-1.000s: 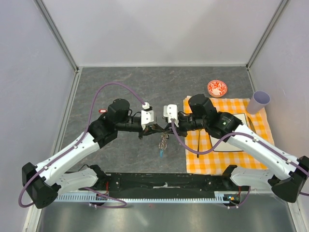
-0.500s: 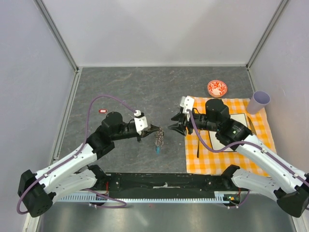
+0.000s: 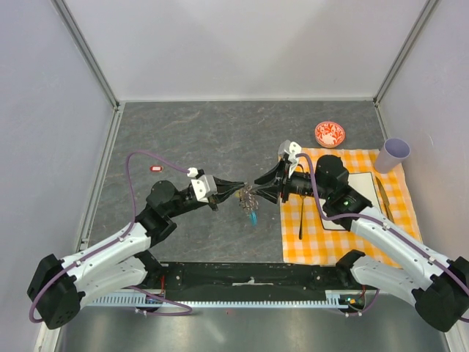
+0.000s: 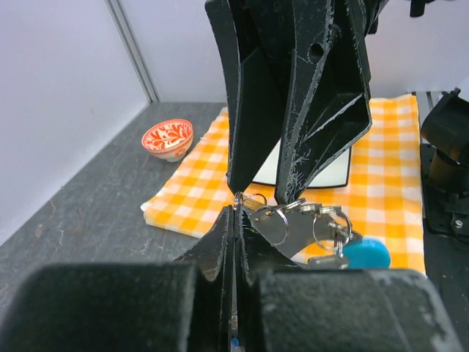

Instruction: Put the keys on the keyring

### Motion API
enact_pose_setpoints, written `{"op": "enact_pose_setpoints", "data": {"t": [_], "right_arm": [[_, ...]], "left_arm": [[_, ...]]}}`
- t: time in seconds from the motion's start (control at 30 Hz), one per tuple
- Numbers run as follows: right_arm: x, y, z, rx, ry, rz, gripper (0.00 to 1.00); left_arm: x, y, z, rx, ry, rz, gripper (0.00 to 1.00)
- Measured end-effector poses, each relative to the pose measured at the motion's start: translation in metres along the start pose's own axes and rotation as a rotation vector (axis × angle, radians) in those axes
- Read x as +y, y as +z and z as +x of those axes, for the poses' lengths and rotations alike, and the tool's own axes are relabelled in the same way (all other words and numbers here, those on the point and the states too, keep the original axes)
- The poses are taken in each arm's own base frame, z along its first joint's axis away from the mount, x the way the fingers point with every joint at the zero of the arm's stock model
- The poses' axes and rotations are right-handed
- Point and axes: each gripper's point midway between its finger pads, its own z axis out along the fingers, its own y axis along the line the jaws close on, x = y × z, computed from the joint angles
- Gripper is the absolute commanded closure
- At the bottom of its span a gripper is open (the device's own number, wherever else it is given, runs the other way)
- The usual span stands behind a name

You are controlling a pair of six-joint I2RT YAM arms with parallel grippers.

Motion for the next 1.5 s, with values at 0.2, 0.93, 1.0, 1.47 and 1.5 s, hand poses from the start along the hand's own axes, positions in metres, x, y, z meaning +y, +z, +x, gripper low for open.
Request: {"op": "enact_pose_setpoints", "data": {"t": [0.2,0.93,1.0,1.47,1.5], "right_arm": [[-0.006,0.004,-0.006,-0.048,0.015,0.023,0.60],[0.003,0.011,-0.013,-0.102,-0.015,-0.058,1.00],[0.004,0.011,-0.011,-0.094,-0.028,-0.064,1.00],[0.006,0.005,-0.011,0.018,-0.159,-0.080,1.00],[0.006,0.004,-0.009,0.026,-0.162,-0.082,1.00]], "left_arm": [[0.001,0.002,-0.008,-0.034,0.002,-0.004,0.98],[-0.003,0.002,-0.018,-0.087,-0.023,0.012,0.98],[-0.006,0.001,-0.017,-0.081,-0.026,0.021,0.98],[-0.012,-0.007,-0.022,0.032,-0.055,0.058,0.64],[-0.011,-0.007,-0.023,0.046,-0.056,0.060,0.62]]}}
